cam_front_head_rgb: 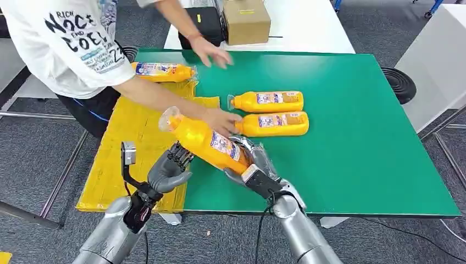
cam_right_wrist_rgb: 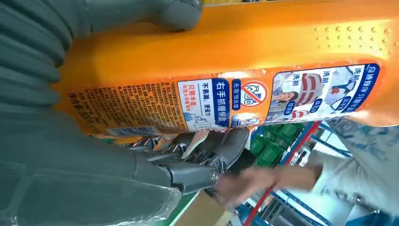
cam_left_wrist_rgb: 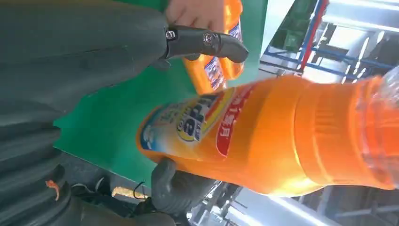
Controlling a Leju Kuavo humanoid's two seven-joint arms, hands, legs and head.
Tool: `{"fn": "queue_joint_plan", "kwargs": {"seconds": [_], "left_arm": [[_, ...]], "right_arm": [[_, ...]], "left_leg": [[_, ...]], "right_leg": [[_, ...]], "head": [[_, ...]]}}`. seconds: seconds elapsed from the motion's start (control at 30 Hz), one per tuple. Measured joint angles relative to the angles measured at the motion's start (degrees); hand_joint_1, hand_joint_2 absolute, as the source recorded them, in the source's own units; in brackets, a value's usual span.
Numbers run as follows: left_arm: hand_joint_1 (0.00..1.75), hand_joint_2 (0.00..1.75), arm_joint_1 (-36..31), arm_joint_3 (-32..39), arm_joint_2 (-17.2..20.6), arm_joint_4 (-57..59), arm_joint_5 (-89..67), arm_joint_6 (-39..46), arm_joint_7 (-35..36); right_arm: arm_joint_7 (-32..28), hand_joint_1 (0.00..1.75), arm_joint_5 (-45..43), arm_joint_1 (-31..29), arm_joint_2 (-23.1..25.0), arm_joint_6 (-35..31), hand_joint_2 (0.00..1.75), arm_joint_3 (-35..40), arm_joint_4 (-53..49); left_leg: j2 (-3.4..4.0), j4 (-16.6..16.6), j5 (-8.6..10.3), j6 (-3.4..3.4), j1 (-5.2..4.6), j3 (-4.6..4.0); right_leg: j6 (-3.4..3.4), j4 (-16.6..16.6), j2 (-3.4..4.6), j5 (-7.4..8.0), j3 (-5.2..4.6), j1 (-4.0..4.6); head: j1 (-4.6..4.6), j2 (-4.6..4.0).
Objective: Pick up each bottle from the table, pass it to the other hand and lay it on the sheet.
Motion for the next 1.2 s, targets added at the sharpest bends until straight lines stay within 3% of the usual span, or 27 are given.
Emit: {"fn": "queue_joint_plan", "kwargs": {"seconds": [0.33,1.2], "left_arm": [[0.0,1.75,-1.9,-1.5,-2.2,1.2,-0.6,1.9,0.0],[0.0,1.75,-2.0,-0.9,-2.9,2.1,2.8,5.7,-3.8]], "right_arm": [[-0.1,1.75,-1.7,-1.2,2.3,1.8,1.75,2.6,4.1],[-0.2,1.75,-5.5,-1.5,3.0,3.8,1.75,6.7,9.5]], "left_leg": [[0.01,0.0,0.0,0.0,0.0,0.0],[0.01,0.0,0.0,0.0,0.0,0.0]], "right_leg": [[0.0,0.0,0.0,0.0,0.0,0.0],[0.0,0.0,0.01,0.0,-0.01,0.0]], "head": [[0.0,0.0],[0.0,0.0]]}}
